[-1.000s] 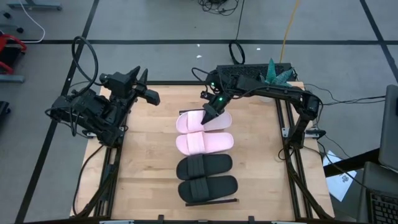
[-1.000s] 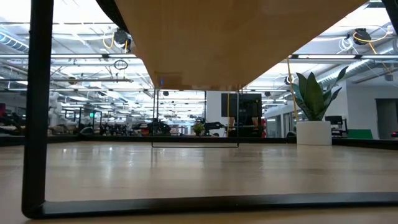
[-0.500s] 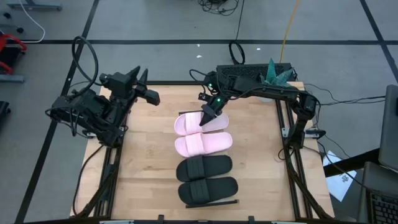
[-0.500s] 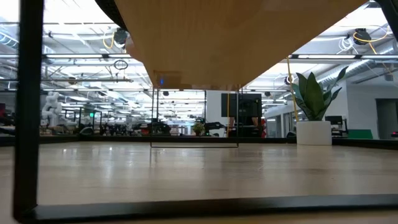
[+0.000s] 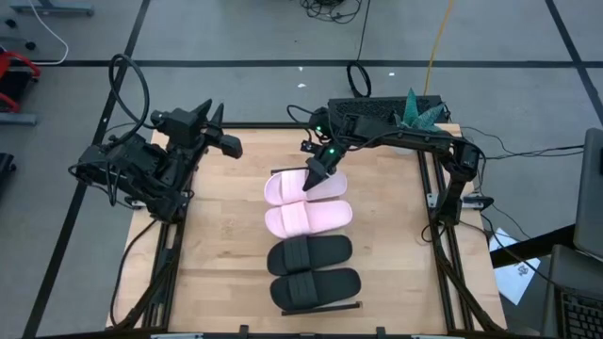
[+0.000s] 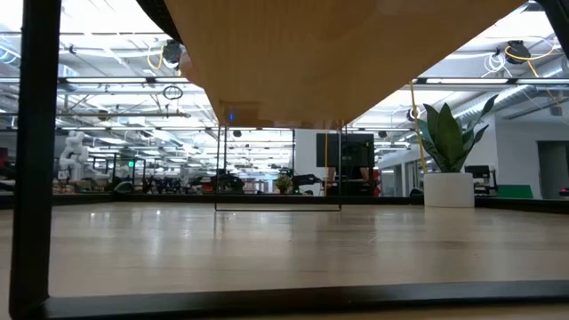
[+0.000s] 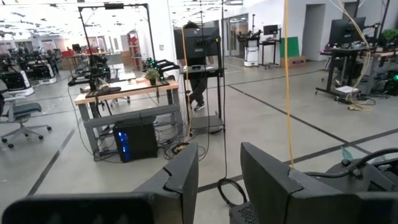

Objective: Pick and place slides into the shelf
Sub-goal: Put the pink slides on the shelf, then return to Home Position

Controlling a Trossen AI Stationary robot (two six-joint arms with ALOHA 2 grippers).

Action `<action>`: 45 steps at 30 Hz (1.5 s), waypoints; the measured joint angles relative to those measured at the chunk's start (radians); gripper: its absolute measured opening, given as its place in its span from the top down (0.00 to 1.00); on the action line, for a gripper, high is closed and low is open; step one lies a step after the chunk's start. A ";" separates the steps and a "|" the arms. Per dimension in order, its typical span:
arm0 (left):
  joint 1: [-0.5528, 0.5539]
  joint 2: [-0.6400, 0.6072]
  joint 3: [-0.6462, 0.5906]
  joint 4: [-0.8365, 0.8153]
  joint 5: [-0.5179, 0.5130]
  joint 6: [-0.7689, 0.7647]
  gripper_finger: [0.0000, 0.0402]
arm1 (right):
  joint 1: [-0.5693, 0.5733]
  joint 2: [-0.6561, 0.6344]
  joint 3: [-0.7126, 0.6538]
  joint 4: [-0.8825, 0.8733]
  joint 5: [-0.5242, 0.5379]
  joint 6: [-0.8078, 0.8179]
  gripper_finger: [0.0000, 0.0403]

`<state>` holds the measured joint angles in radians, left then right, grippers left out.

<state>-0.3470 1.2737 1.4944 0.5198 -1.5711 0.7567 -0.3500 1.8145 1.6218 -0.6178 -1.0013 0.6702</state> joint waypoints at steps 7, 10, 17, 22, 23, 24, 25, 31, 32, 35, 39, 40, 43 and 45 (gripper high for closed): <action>0.000 0.000 0.000 0.000 0.000 0.010 0.70 | 0.000 0.000 0.000 0.000 -0.025 -0.005 0.83; 0.000 0.000 0.000 0.000 0.000 0.016 0.70 | -0.001 0.000 0.000 0.000 -0.025 -0.005 0.79; 0.000 0.000 0.000 0.000 0.000 0.020 0.70 | -0.012 0.000 0.000 -0.007 -0.024 -0.003 0.72; 0.000 0.000 0.000 0.000 0.000 0.028 0.70 | -0.016 0.000 0.000 -0.053 -0.026 -0.008 0.73; 0.000 0.000 0.000 0.000 0.000 0.029 0.70 | -0.016 0.000 0.000 -0.059 -0.026 -0.010 0.73; 0.000 0.000 0.000 0.000 0.000 0.032 0.70 | -0.017 0.000 0.000 -0.061 -0.026 -0.012 0.73; 0.000 0.000 0.000 0.000 0.000 0.033 0.70 | -0.018 0.000 0.000 -0.060 -0.026 -0.012 0.73; 0.000 0.000 0.000 0.000 0.000 0.034 0.70 | -0.023 -0.011 0.000 -0.052 -0.025 -0.008 0.73; 0.000 0.000 0.000 0.000 0.000 0.034 0.70 | -0.026 -0.019 0.000 -0.054 -0.024 -0.007 0.73; 0.000 0.000 0.000 0.000 0.000 0.034 0.70 | -0.031 -0.039 -0.001 -0.045 -0.025 -0.002 0.73; 0.000 -0.005 0.000 -0.001 0.000 0.044 0.70 | -0.037 -0.089 -0.001 -0.051 -0.024 -0.009 0.73; 0.000 -0.009 0.000 -0.002 0.000 0.054 0.70 | -0.038 -0.109 -0.001 -0.050 -0.024 -0.016 0.73; -0.002 -0.031 0.000 -0.001 0.000 0.055 0.70 | -0.041 -0.173 -0.001 -0.052 -0.021 -0.050 0.73; -0.010 -0.051 0.000 0.001 0.000 0.040 0.70 | -0.046 -0.221 -0.001 -0.053 -0.015 -0.080 0.73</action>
<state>-0.3574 1.2230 1.4944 0.5205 -1.5715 0.7970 -0.3964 1.5940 1.6211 -0.6708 -1.0168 0.5905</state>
